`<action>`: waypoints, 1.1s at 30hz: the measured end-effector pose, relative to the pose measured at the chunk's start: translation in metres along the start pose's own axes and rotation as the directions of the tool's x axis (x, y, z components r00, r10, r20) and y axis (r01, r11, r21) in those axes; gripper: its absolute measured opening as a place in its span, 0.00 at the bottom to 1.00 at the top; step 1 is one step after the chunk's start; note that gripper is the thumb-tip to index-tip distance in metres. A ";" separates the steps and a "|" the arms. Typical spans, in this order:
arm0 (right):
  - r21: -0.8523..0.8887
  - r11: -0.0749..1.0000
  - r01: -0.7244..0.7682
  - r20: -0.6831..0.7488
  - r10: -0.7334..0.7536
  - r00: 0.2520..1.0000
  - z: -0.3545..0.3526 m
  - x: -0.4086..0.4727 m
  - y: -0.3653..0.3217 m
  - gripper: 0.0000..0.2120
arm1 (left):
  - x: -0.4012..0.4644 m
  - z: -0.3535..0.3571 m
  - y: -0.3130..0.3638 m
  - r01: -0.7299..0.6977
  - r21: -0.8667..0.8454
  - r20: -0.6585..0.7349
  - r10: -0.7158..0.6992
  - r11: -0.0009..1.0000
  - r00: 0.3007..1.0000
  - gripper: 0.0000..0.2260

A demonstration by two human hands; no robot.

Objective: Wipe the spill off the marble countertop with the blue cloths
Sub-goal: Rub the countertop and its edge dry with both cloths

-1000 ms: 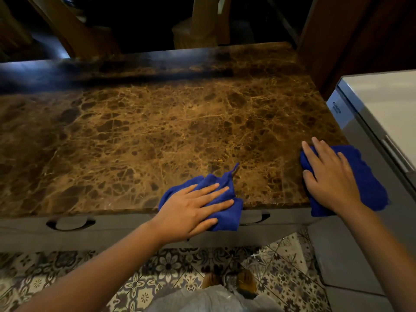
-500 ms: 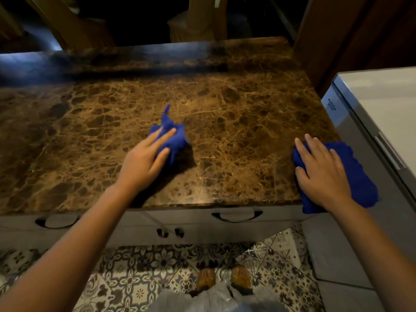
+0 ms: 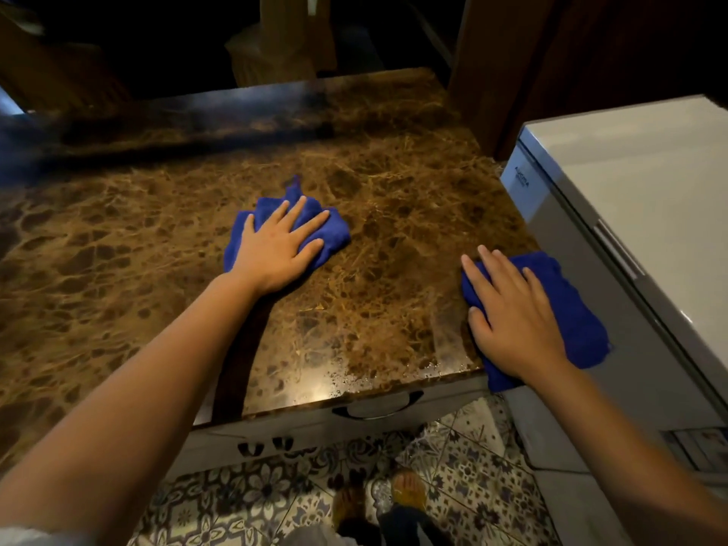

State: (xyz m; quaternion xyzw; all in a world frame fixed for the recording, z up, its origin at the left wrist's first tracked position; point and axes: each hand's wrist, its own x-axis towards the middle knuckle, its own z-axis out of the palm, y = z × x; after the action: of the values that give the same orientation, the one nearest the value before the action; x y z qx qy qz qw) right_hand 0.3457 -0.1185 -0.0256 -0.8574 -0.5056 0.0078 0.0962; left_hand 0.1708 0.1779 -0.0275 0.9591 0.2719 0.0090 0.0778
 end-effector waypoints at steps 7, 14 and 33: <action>0.012 1.000 0.014 -0.007 -0.014 1.000 -0.001 -0.001 0.000 0.30 | -0.034 0.009 0.059 -0.259 0.031 0.053 0.257 0.965 0.965 0.24; 0.016 1.000 0.017 -0.022 -0.017 1.000 0.000 -0.001 0.000 0.29 | -0.099 0.013 0.094 -0.432 0.029 0.081 0.429 0.901 0.900 0.24; 0.017 1.000 0.021 -0.031 -0.021 0.999 0.002 -0.001 0.002 0.28 | -0.179 0.006 0.108 -0.491 -0.398 -0.121 0.486 0.775 0.865 0.17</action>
State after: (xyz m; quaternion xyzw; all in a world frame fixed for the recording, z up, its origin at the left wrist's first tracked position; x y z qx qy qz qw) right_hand 0.3468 -0.1195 -0.0275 -0.8512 -0.5129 -0.0018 0.1116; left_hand 0.0745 -0.0075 -0.0120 0.9574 0.0058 0.0921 0.2735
